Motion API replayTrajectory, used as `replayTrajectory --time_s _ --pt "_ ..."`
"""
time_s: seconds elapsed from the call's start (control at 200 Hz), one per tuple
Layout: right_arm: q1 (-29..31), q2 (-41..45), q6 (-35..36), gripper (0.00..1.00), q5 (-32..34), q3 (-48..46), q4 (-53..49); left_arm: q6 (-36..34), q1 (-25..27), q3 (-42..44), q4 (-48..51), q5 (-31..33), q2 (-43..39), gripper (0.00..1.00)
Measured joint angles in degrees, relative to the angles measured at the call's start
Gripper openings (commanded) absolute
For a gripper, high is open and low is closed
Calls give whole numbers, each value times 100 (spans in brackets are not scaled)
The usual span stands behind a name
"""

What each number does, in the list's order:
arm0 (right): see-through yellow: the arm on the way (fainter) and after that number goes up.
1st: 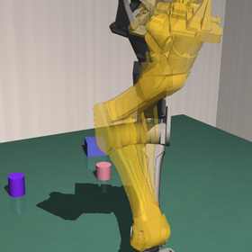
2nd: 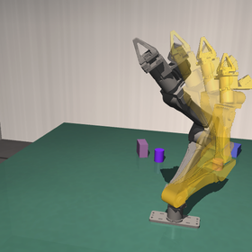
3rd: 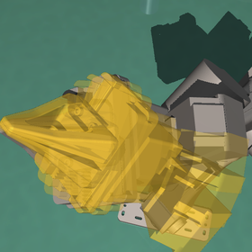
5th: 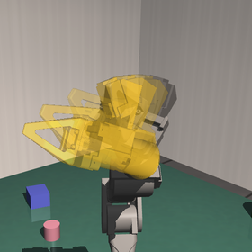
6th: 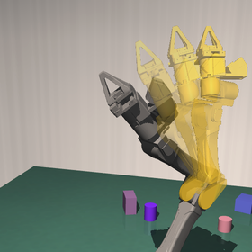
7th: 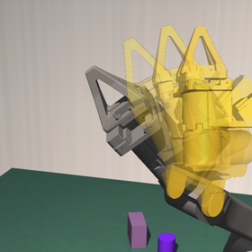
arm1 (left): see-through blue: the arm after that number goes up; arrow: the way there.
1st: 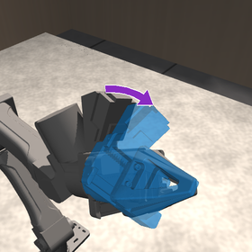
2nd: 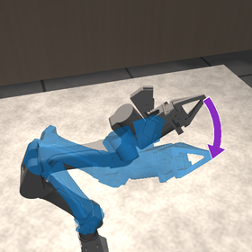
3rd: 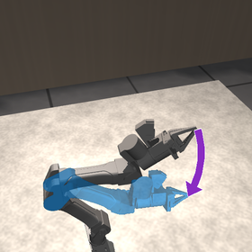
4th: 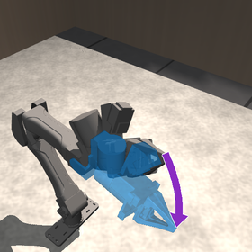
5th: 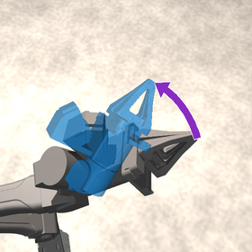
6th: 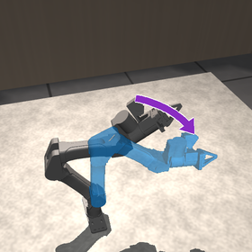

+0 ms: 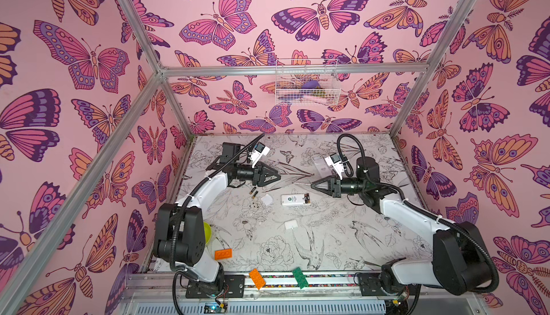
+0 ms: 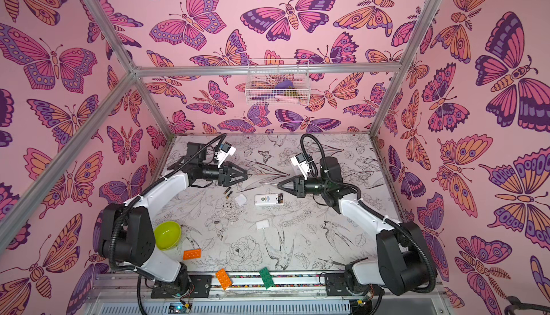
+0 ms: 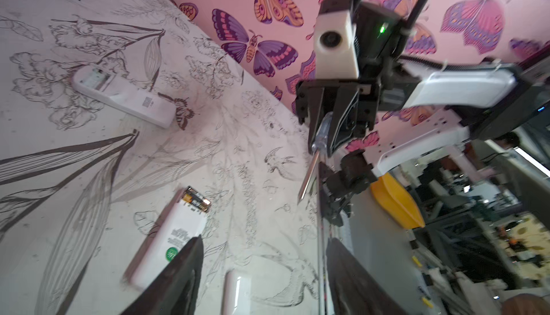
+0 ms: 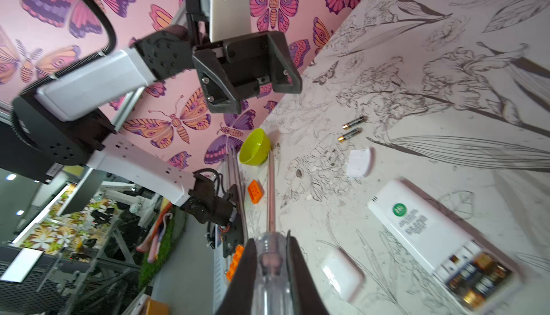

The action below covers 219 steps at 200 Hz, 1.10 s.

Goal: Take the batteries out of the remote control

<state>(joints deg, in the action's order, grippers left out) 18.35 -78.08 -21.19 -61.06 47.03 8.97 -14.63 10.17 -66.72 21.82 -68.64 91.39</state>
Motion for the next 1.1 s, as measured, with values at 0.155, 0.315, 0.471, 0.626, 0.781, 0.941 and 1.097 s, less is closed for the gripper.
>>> replayTrajectory --time_s 0.155,0.315,0.471,0.626,0.781,0.941,1.097 --pt "-116 -7 1626 0 726 1016 -1998 -1552 168 -208 861 896 0 77" --pt "-111 -195 3073 0 1670 1832 -3565 -2927 673 -243 1300 1888 35 80" --pt "-109 -492 4120 0 2540 2251 -4562 -3840 1086 -238 1357 2514 334 80" --pt "-101 -988 4747 0 3014 2577 -5136 -4063 1379 -236 1106 2983 815 79" --pt "-52 -1513 5034 0 3075 2809 -5377 -4079 1611 -236 756 3390 1119 80" --pt "-13 -1921 5099 0 3064 2911 -5423 -4109 1784 -236 479 3628 1303 81" --pt "2 -2304 5058 0 3062 3209 -5418 -4124 1961 -236 179 3934 1598 81"
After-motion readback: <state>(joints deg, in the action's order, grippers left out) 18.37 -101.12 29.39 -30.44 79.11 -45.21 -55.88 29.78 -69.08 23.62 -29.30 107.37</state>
